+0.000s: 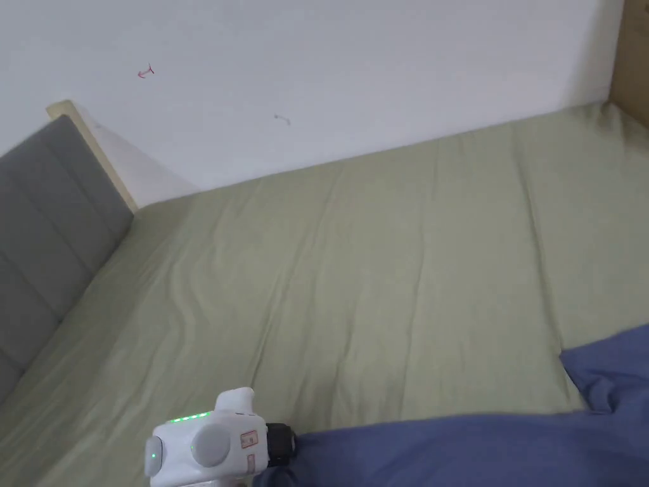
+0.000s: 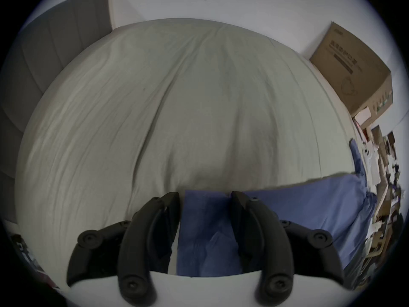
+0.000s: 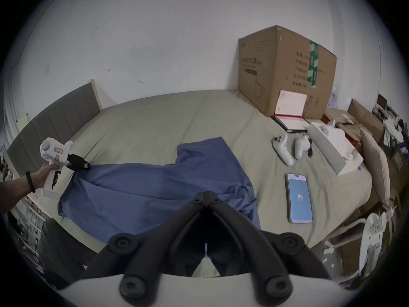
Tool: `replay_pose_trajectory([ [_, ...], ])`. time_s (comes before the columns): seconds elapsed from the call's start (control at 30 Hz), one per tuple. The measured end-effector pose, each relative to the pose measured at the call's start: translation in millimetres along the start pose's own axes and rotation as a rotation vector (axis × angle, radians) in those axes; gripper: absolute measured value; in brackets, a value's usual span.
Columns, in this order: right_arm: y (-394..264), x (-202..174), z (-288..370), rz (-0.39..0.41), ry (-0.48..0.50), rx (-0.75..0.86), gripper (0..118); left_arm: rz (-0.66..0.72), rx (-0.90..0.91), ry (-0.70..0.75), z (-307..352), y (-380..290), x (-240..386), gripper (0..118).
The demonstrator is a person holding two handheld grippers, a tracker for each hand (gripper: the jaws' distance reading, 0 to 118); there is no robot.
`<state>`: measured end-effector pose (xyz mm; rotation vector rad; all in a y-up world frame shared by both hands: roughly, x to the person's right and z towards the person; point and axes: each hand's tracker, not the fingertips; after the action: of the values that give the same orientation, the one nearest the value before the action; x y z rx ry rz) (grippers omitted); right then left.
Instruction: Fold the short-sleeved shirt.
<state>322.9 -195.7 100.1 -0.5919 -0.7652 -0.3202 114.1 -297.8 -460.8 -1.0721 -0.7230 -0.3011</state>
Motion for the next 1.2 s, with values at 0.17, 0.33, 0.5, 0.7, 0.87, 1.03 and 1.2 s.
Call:
replay_pose_trajectory([
  [0.17,12,9,-19,-0.048,0.016,-0.028,0,-0.025,-0.028,0.036,1,2,12,9],
  [0.33,62,31,-82,-0.009,0.027,-0.173,59,-0.054,-0.053,0.076,-7,4,21,7],
  [0.5,98,63,-199,0.004,-0.016,-0.401,83,-0.049,-0.061,0.072,-3,2,23,6],
  [0.7,81,72,-292,0.053,-0.064,-0.686,74,-0.062,-0.071,0.081,-4,2,26,6],
  [0.87,90,58,-261,0.102,-0.059,-0.574,18,-0.052,-0.066,0.071,4,0,27,6],
  [1.03,103,52,-205,0.094,0.0,-0.436,5,0.004,0.063,-0.045,71,-9,19,5],
  [1.2,98,56,-121,0.062,0.066,-0.31,5,-0.007,0.182,-0.146,143,-51,6,5],
])
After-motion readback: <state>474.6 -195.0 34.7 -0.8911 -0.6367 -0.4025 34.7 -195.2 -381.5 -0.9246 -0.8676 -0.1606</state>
